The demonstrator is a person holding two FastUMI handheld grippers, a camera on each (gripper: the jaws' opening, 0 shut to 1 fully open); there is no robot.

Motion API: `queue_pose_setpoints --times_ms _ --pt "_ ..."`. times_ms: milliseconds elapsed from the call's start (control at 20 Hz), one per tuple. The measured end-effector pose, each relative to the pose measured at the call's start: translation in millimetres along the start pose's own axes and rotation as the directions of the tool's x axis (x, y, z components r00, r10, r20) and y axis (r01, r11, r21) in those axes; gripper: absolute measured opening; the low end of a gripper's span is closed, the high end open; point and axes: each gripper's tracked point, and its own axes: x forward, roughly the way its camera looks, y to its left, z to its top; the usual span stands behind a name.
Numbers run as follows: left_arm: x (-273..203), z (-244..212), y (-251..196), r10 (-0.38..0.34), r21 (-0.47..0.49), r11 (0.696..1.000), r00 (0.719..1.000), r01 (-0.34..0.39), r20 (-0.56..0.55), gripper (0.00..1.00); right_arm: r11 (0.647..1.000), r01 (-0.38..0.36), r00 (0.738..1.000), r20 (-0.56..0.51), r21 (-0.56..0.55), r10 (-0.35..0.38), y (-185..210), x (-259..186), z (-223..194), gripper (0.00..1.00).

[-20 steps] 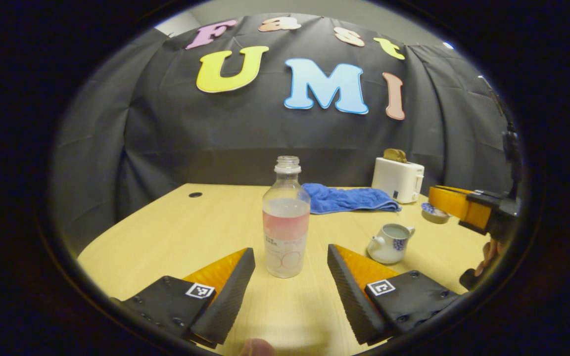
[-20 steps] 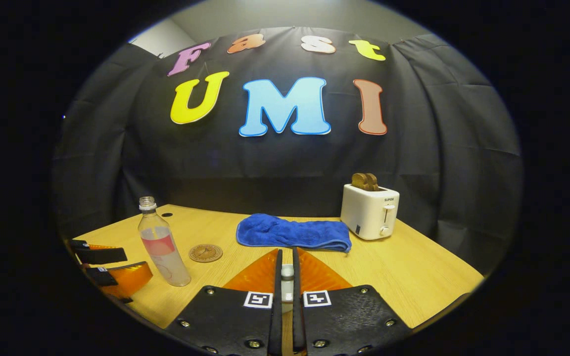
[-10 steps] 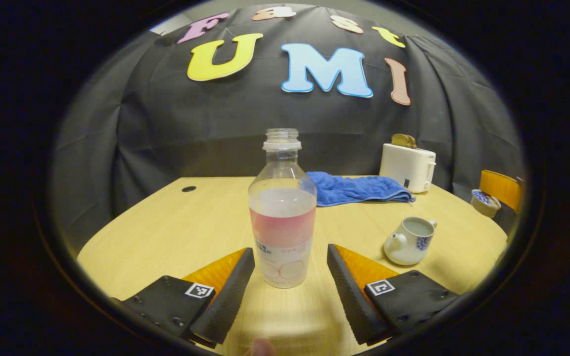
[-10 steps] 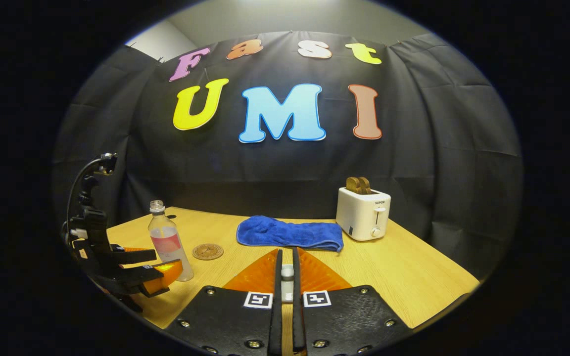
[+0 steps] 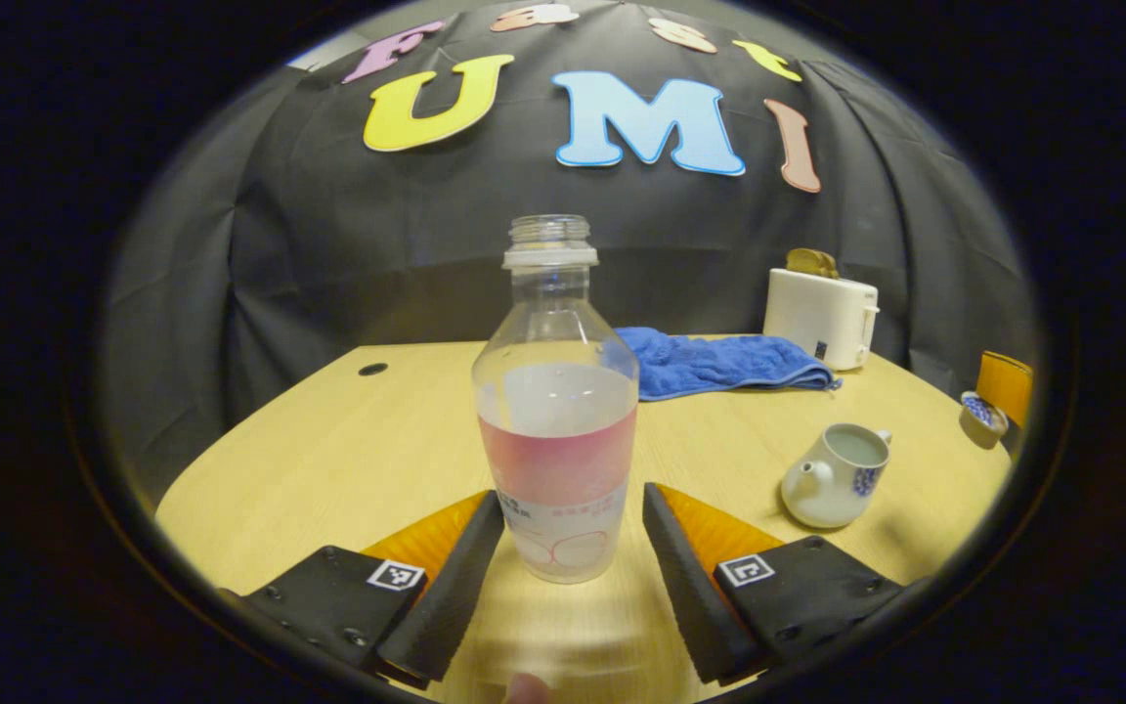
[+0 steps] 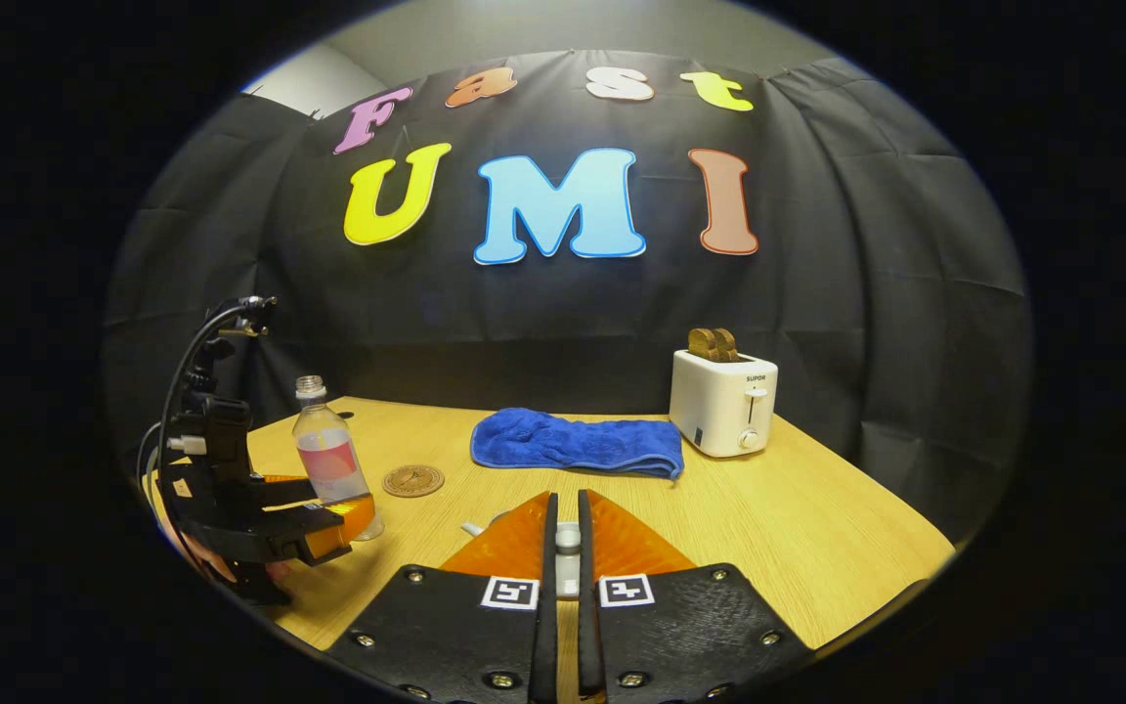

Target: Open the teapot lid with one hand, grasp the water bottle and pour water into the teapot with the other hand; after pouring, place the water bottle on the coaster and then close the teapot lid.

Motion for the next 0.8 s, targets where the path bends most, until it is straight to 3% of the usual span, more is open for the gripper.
queue_pose_setpoints --times_ms 150,300,550,650,800 --pt "2.2 2.7 -0.2 0.002 0.013 1.0 1.0 -0.002 0.002 0.86 1.0 -0.004 1.0 -0.004 -0.007 0.004 -0.3 -1.3 -0.8 0.08" --pt "0.2 4.5 2.5 0.016 0.043 0.999 1.0 -0.016 -0.014 0.87 1.0 -0.008 1.0 -0.007 -0.004 0.008 -2.3 -4.6 -3.3 0.08" --pt "-20.8 29.5 15.1 0.084 0.185 0.979 0.996 -0.086 0.018 0.84 1.0 -0.021 1.0 -0.004 0.018 0.021 -6.7 -10.2 -2.7 0.08" --pt "-30.3 40.5 20.5 0.13 0.311 0.941 0.991 -0.135 0.038 0.85 0.999 -0.027 1.0 -0.002 0.018 0.027 -10.2 -12.0 -2.3 0.08" --pt "-51.0 53.7 20.9 0.179 0.489 0.849 0.98 -0.198 0.086 0.84 0.999 -0.028 1.0 0.002 0.026 0.028 -17.4 -14.3 -1.2 0.08"
